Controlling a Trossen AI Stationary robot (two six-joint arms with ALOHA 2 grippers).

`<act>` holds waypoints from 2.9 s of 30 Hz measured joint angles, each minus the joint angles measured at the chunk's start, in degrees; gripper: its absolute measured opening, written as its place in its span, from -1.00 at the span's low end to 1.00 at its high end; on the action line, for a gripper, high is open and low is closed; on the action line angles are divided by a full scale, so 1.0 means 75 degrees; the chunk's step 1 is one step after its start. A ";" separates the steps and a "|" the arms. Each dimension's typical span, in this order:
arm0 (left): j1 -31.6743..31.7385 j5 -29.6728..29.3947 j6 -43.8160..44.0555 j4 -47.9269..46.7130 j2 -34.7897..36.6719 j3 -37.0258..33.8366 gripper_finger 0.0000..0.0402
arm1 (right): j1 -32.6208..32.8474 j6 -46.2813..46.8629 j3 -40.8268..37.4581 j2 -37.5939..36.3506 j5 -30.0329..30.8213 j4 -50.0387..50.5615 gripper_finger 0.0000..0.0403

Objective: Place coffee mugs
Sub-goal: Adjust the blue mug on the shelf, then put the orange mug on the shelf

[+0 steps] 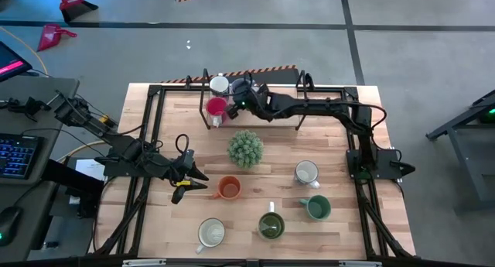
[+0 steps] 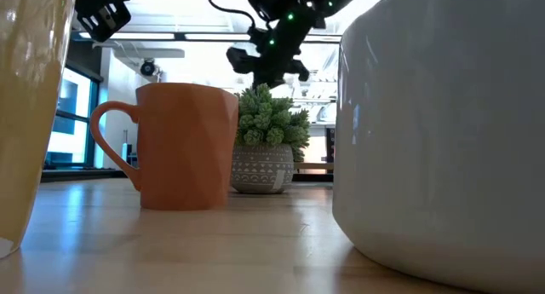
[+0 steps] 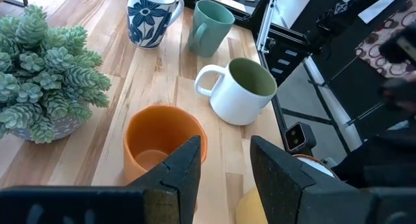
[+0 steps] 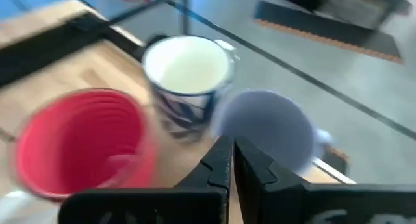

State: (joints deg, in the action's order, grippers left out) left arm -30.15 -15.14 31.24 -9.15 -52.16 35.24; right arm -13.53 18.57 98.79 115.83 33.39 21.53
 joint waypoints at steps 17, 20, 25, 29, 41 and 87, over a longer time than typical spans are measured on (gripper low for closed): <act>-0.0003 0.0000 -0.0024 0.0000 -0.0002 0.0000 -0.40 | -0.0462 0.0943 0.0497 0.0058 -0.1958 0.1627 -1.00; -0.0002 0.0000 -0.0003 -0.0001 -0.0001 0.0000 -0.40 | -0.0506 0.0932 0.0497 0.0061 -0.2058 0.1688 -1.00; 0.0000 0.0000 -0.0002 0.0003 -0.0002 0.0000 -0.40 | -0.0655 0.0909 0.0497 0.0119 -0.2348 0.1727 -1.00; 0.0000 0.0000 0.0000 0.0002 -0.0002 0.0000 -0.40 | -0.0724 0.0862 0.0494 0.0219 -0.2537 0.1708 -1.00; -0.0003 0.0000 0.0002 -0.0005 0.0000 0.0000 -0.40 | -0.0804 0.0777 0.0492 0.0385 -0.2471 0.1636 -1.00; -0.0002 0.0000 0.0000 0.0003 -0.0002 0.0000 -0.40 | -0.0859 0.0720 0.0489 0.0519 -0.3064 0.1045 -1.00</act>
State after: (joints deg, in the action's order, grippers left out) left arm -30.17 -15.14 31.24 -9.13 -52.18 35.24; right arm -19.97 23.98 102.45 119.72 10.41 29.37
